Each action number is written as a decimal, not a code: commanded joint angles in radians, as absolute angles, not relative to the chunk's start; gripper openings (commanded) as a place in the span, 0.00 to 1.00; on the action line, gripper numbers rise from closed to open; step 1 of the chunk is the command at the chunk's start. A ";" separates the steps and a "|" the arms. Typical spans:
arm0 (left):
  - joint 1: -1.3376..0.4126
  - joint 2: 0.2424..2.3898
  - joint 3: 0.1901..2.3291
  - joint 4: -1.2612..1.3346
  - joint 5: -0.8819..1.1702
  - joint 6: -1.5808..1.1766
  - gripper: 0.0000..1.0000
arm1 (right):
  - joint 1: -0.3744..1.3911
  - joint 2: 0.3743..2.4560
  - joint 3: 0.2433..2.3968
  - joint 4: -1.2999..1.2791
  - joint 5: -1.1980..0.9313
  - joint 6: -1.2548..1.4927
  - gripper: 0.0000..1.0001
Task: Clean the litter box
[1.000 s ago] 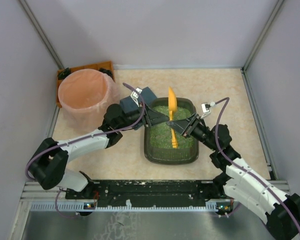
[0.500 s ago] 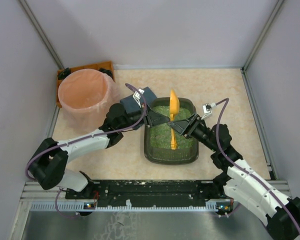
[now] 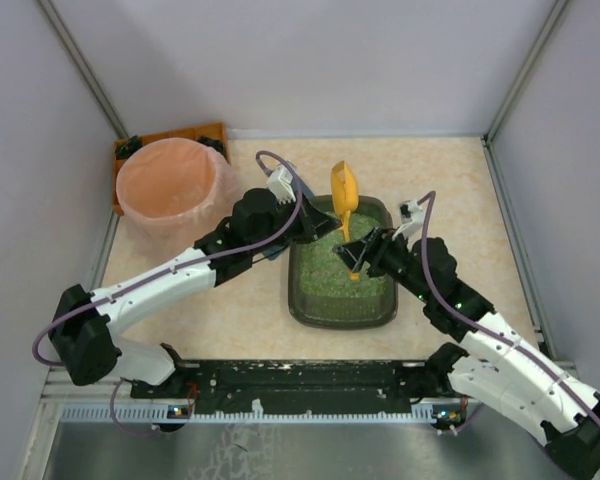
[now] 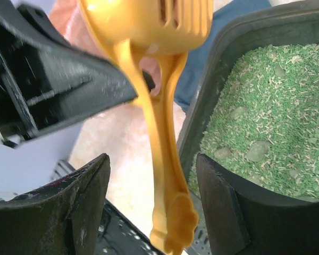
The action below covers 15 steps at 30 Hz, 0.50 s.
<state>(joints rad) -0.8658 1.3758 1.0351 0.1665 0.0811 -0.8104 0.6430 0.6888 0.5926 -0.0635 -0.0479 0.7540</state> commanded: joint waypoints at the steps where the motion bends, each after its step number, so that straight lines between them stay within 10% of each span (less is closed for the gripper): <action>1: -0.876 1.400 1.121 -0.004 -0.061 -0.803 0.00 | 0.745 0.727 0.671 -0.139 0.126 0.601 0.64; 15: -0.881 1.406 1.135 -0.012 -0.025 -0.801 0.07 | 0.817 0.795 0.678 -0.135 0.231 0.546 0.16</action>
